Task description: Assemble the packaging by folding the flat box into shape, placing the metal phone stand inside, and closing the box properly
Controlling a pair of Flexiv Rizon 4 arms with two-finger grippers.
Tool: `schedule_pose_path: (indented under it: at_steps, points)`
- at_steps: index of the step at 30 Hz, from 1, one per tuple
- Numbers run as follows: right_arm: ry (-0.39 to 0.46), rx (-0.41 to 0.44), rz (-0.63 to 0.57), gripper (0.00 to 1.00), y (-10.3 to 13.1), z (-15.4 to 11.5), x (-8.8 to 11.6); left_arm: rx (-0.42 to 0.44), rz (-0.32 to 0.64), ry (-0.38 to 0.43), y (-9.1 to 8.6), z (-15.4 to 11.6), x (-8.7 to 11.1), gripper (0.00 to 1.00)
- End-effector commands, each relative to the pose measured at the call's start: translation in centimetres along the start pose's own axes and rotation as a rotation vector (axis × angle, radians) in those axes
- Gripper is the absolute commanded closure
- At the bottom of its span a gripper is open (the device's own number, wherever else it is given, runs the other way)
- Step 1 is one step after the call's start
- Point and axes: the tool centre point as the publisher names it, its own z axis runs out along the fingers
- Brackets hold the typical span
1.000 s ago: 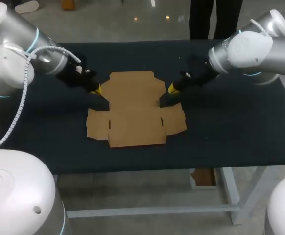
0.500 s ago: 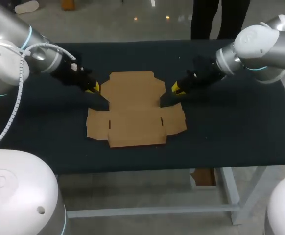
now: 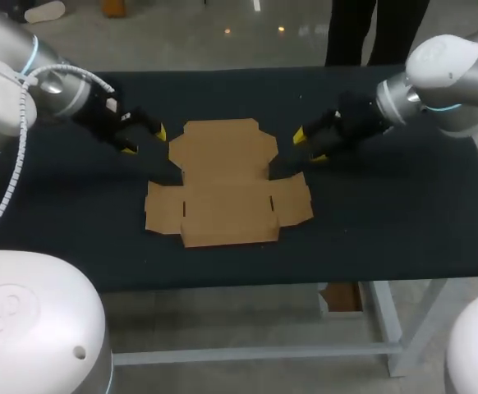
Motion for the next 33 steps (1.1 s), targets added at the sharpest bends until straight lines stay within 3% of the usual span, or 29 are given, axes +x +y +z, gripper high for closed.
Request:
schedule_pose_path:
  at_steps: [1, 11, 27, 31, 32, 33]
  points:
    - [-0.01, -0.004, 0.005, 0.0, -0.2, -0.8, 0.2, 0.006, -0.006, 0.012, 0.3, -1.4, -0.5, 0.0]
    - [-0.041, -0.004, 0.021, 0.0, 0.1, -1.7, 0.1, 0.016, -0.048, -0.027, 0.3, -2.9, -1.5, 0.0]
    - [0.014, -0.019, 0.089, 0.0, 1.3, 0.6, -0.8, 0.04, -0.065, -0.017, 0.6, -5.1, -2.0, 0.0]
    - [0.044, -0.026, 0.096, 0.14, 1.5, 1.9, -1.0, 0.04, -0.065, -0.013, 0.7, -5.0, -2.2, 0.0]
    - [0.051, -0.021, 0.098, 0.45, 1.6, 2.2, -0.9, 0.039, -0.065, -0.012, 0.7, -5.0, -2.2, 0.0]
    - [0.052, -0.017, 0.098, 0.54, 1.7, 2.6, -0.9, 0.039, -0.065, -0.013, 0.8, -5.0, -2.2, 0.0]
